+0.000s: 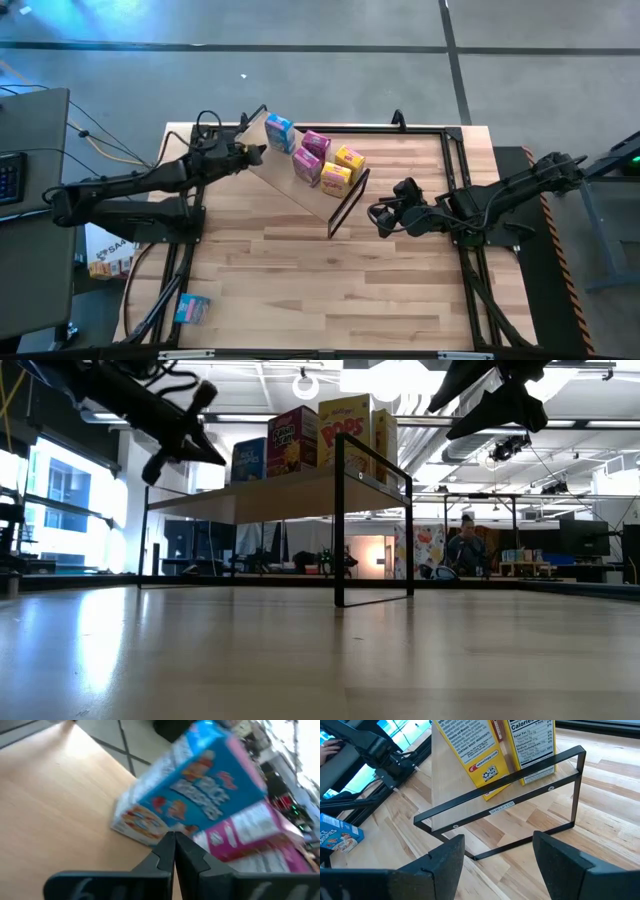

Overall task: Stack cereal on shelf
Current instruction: Put the blue cereal box on the shelf aligned with the other blue cereal box

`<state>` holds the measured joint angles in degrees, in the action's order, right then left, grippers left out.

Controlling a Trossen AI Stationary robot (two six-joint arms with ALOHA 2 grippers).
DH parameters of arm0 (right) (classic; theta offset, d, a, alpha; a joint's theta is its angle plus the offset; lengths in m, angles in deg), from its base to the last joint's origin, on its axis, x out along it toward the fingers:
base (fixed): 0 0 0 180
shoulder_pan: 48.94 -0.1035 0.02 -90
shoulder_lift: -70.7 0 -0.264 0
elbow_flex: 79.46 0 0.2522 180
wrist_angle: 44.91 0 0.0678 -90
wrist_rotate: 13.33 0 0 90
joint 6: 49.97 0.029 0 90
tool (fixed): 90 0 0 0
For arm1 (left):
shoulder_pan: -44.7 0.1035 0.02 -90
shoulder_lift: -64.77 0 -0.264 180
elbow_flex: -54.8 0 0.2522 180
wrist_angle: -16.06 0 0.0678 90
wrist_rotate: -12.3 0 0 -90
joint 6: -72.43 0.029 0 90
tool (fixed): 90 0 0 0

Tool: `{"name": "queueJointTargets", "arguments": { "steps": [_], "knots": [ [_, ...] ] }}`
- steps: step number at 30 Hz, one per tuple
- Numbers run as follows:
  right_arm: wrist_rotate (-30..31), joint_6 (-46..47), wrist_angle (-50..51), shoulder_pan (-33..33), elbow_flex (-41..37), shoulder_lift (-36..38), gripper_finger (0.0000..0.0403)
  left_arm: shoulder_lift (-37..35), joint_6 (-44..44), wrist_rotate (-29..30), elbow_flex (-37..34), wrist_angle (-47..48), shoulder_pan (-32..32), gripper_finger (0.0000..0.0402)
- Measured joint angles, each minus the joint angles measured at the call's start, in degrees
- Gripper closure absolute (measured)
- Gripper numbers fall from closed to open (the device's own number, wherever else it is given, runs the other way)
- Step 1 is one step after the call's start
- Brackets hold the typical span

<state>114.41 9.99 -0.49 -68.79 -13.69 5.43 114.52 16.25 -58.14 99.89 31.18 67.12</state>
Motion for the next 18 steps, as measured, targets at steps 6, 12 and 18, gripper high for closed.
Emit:
{"name": "queueJointTargets", "arguments": {
  "steps": [6,12,18],
  "knots": [
    [0.00,-0.02,-0.02,-0.01,0.00,0.00,0.0171,-5.03,6.80,-1.62,0.00,2.02,-6.34,0.0401],
    [-0.36,0.01,-0.02,-0.01,0.00,0.00,0.0171,-8.76,15.79,-10.95,0.00,1.91,-15.61,0.0401],
    [-0.96,0.17,-0.02,-0.01,0.00,0.00,0.0171,-13.14,18.88,-16.57,0.00,3.59,-23.52,0.0392]
  ]
}}
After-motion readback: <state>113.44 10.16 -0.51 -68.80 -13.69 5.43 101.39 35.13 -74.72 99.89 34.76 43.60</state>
